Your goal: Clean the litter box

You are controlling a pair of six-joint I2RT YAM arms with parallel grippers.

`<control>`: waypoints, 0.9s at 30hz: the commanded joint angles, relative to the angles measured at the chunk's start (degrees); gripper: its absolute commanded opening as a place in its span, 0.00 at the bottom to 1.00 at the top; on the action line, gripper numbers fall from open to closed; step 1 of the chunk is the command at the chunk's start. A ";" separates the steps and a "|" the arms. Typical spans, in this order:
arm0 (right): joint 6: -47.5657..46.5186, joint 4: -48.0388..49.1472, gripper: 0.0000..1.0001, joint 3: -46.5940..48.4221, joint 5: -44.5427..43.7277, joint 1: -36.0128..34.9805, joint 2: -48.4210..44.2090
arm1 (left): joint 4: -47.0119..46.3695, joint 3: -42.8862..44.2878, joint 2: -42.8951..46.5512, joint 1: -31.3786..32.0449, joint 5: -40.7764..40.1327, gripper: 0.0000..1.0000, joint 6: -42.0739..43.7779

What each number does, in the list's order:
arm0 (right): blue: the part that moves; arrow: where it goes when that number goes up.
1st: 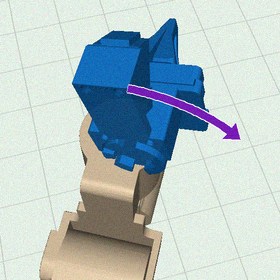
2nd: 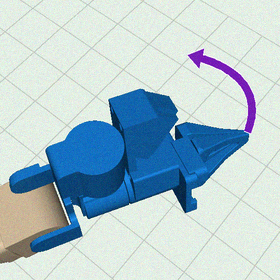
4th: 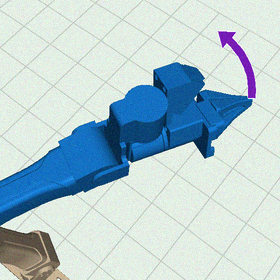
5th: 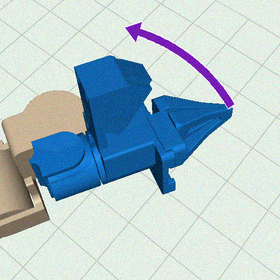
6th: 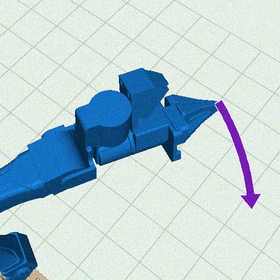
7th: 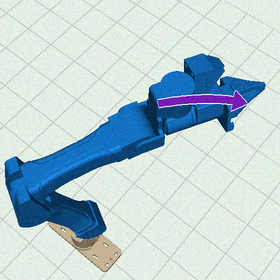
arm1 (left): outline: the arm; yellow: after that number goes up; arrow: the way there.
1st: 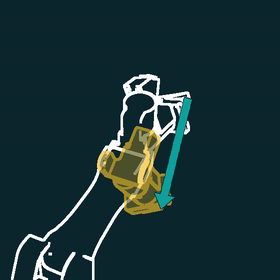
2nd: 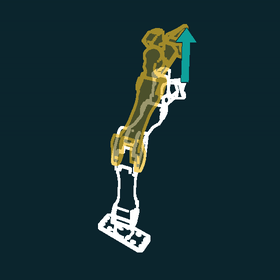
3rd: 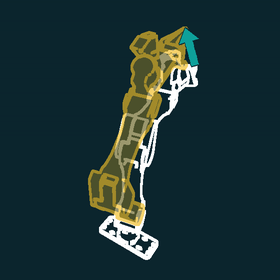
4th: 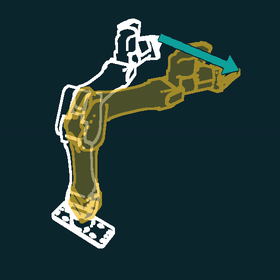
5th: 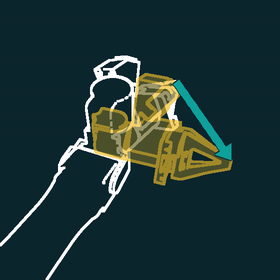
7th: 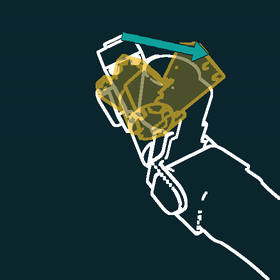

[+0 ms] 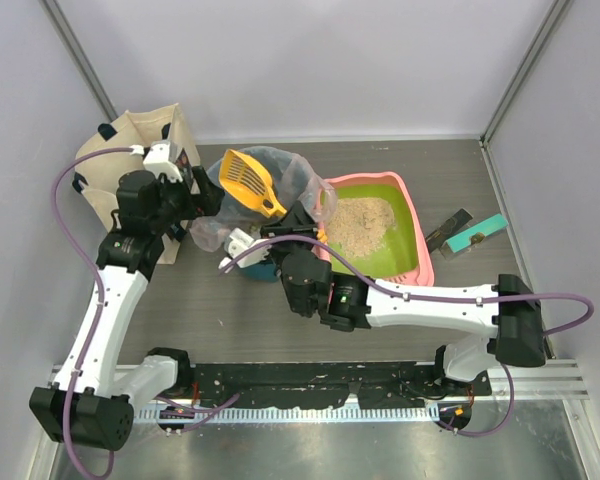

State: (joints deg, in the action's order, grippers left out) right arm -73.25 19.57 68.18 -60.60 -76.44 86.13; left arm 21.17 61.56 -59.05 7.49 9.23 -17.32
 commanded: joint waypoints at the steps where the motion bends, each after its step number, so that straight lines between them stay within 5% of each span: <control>1: 17.34 -3.13 0.01 4.41 5.22 1.99 -5.52 | -2.27 1.63 2.35 0.07 0.08 0.93 1.59; 10: 43.68 -13.85 0.01 6.00 14.01 11.48 -13.96 | 0.37 5.58 6.05 0.16 -6.68 0.99 2.38; 18: 62.34 -28.35 0.01 2.57 26.05 29.30 -23.54 | 2.39 13.67 1.83 0.25 -9.50 0.97 -0.87; 27: 82.45 -47.33 0.01 -0.68 41.25 46.20 -25.84 | -2.26 11.23 -2.74 2.27 -9.85 0.97 1.15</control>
State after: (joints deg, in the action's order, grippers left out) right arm -4.36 -17.54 69.12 -28.93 -34.44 61.08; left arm 22.85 74.13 -60.77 8.86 -0.01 -17.54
